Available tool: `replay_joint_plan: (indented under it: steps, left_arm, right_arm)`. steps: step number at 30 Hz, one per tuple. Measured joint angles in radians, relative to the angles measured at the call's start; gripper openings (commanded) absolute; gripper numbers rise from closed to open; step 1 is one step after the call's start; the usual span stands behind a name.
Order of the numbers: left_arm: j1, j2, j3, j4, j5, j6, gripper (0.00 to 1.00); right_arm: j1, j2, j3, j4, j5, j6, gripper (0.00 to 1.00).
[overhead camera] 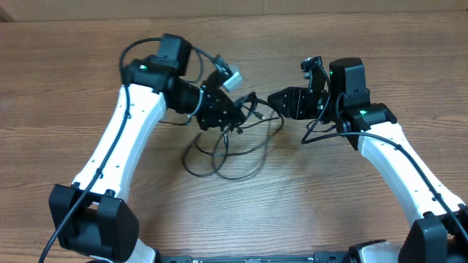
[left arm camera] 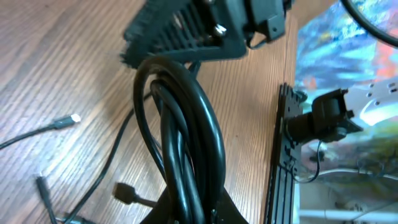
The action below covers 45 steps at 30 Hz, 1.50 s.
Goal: Untangle cables
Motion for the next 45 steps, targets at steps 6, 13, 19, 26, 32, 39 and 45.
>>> replay_joint_plan:
  steps: [6, 13, 19, 26, 32, 39, 45]
  left_arm:
    - [0.015, 0.0, 0.0, -0.124, 0.028, 0.109, 0.04]
    - [0.015, 0.0, 0.0, -0.215, 0.031, 0.269, 0.04]
    - [0.015, 0.0, 0.0, -0.221, 0.031, 0.309, 0.04]
    - [0.015, 0.0, 0.0, -0.221, 0.039, 0.319, 0.04]
    - [0.011, 0.0, 0.0, -0.221, 0.102, 0.344, 0.04]
    - [0.0, 0.0, 0.0, -0.224, 0.146, 0.344, 0.04]
    - [0.002, 0.0, 0.0, -0.212, 0.145, 0.344, 0.04]
  right_arm:
    - [0.0, 0.0, 0.0, 0.156, -0.039, -0.158, 0.54]
    - [0.0, 0.0, 0.0, 0.277, -0.163, -0.378, 0.54]
    - [0.002, 0.002, 0.0, 0.384, -0.594, -0.441, 0.55]
    - [0.005, 0.002, 0.0, 0.385, -0.774, -0.496, 0.54]
    - [0.047, 0.002, 0.0, 0.357, -0.748, -0.569, 0.47]
    - [0.071, 0.002, 0.0, 0.328, -0.641, -0.596, 0.35]
    - [0.072, 0.002, 0.0, 0.324, -0.649, -0.601, 0.13]
